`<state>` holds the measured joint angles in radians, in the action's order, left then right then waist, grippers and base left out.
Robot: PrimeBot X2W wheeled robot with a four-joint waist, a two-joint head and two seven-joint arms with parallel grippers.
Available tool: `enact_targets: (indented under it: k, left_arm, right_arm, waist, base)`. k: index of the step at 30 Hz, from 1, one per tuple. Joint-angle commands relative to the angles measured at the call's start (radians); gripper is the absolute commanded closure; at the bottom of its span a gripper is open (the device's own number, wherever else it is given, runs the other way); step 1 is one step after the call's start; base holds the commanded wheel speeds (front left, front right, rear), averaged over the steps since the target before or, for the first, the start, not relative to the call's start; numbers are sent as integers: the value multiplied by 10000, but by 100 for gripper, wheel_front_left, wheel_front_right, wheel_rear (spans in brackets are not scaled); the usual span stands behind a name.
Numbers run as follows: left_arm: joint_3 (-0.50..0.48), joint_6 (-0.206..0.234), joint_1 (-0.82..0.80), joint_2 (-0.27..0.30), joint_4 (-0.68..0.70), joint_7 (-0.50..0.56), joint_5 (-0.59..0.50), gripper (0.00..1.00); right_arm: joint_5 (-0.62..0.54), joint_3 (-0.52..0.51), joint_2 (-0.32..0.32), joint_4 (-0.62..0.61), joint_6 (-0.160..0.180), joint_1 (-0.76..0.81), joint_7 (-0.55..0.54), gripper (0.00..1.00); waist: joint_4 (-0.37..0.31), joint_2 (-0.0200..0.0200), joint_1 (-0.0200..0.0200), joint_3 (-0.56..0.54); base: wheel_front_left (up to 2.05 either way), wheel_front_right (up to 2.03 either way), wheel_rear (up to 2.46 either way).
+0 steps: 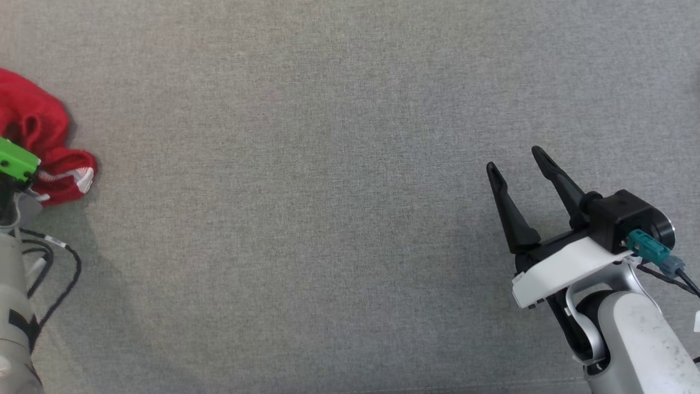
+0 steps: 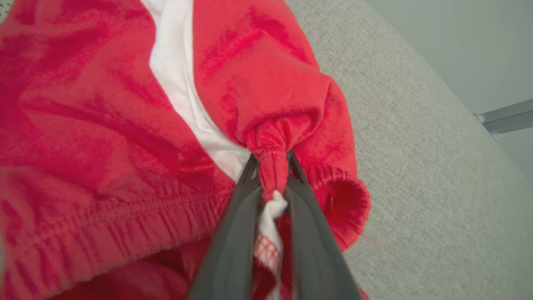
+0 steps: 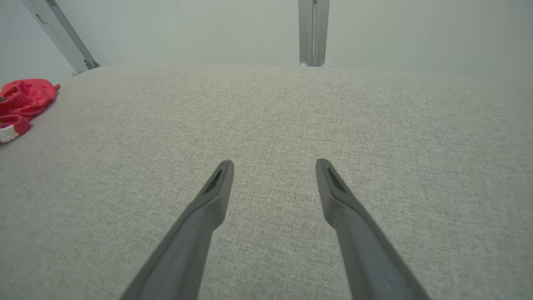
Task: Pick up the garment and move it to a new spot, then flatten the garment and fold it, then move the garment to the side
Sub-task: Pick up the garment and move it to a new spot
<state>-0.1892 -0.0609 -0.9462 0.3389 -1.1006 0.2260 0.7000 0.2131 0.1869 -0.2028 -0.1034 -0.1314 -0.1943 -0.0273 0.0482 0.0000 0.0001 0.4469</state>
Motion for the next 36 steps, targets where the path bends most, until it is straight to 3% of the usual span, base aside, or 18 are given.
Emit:
enact_targets:
  k: [1,10,17,28,36]
  left_arm:
    - [116,-68,-321,374,212,-3,-180,100]
    - [1184,-549,-722,516,2198,513,-717,100]
    - [2155,-643,-344,-171,4597,1761,-518,100]
    - [3501,-684,818,-2128,8172,3295,529,100]
    - [4991,-614,1723,-2778,9416,3197,963,100]
  right_arm:
    - [60,34,82,221,15,-37,178,0]
    - [267,49,774,1612,15,379,1035,0]
    - [285,-53,1018,2010,15,558,1290,0]
    - [144,-120,1025,1860,16,567,1128,0]
    - [91,-305,1061,1620,16,516,1115,0]
  waist:
    - [244,0,-1,-847]
    - [255,0,-1,-2869]
    - [-152,0,-1,-3825]
    - [-2011,0,-1,-3793]
    - [-3453,0,-1,-3145]
  base:
    - [0,0,0]
    - [0,0,0]
    - [0,0,0]
    - [0,0,0]
    - [0,0,0]
